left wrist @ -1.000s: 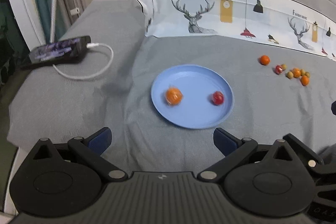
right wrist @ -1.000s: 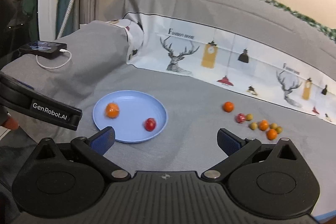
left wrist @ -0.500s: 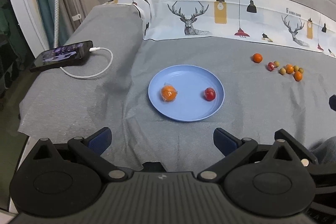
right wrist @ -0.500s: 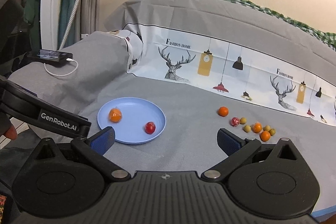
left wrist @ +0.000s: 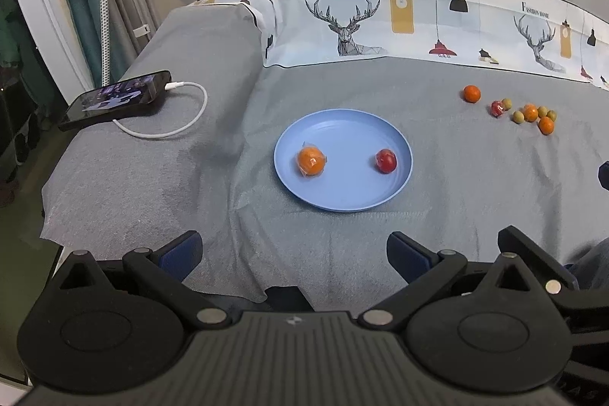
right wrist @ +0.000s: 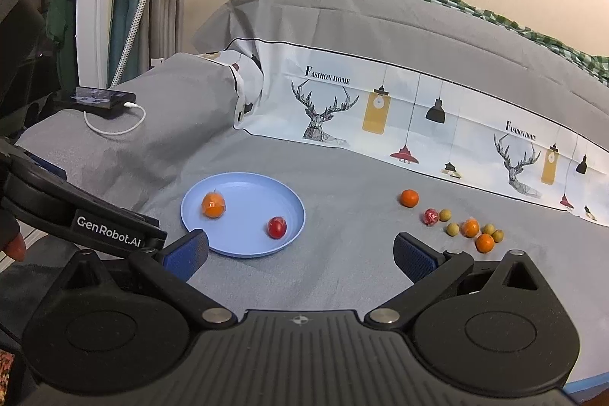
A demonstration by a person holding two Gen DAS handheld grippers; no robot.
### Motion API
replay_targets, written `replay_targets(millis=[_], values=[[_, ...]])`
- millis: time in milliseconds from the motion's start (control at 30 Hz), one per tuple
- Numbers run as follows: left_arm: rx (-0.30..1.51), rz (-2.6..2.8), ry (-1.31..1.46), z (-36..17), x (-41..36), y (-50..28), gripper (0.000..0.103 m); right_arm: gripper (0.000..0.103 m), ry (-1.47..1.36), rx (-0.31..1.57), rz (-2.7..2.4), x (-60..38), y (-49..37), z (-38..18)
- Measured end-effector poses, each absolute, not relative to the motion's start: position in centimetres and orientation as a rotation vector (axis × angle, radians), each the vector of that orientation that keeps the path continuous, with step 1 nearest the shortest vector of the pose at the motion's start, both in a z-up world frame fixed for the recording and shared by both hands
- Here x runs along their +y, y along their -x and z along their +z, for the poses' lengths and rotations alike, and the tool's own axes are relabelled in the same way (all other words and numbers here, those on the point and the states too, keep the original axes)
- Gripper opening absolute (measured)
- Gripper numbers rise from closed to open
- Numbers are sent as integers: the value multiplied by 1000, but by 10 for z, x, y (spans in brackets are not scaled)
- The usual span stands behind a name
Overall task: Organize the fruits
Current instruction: 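Lift both tools away from the plate back toward the fruit cluster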
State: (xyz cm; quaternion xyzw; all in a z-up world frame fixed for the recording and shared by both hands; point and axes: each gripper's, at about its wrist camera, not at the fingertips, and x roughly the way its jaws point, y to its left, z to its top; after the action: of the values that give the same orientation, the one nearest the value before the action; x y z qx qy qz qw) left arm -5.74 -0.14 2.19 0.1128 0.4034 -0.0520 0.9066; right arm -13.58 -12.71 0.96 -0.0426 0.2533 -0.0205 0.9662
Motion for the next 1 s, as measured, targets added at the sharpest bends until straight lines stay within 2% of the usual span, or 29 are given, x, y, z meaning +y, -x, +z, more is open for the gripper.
replay_targets(millis=[1000], values=[[908, -104, -227, -4, -24, 29, 103, 102, -35, 613, -51, -159, 105, -27]])
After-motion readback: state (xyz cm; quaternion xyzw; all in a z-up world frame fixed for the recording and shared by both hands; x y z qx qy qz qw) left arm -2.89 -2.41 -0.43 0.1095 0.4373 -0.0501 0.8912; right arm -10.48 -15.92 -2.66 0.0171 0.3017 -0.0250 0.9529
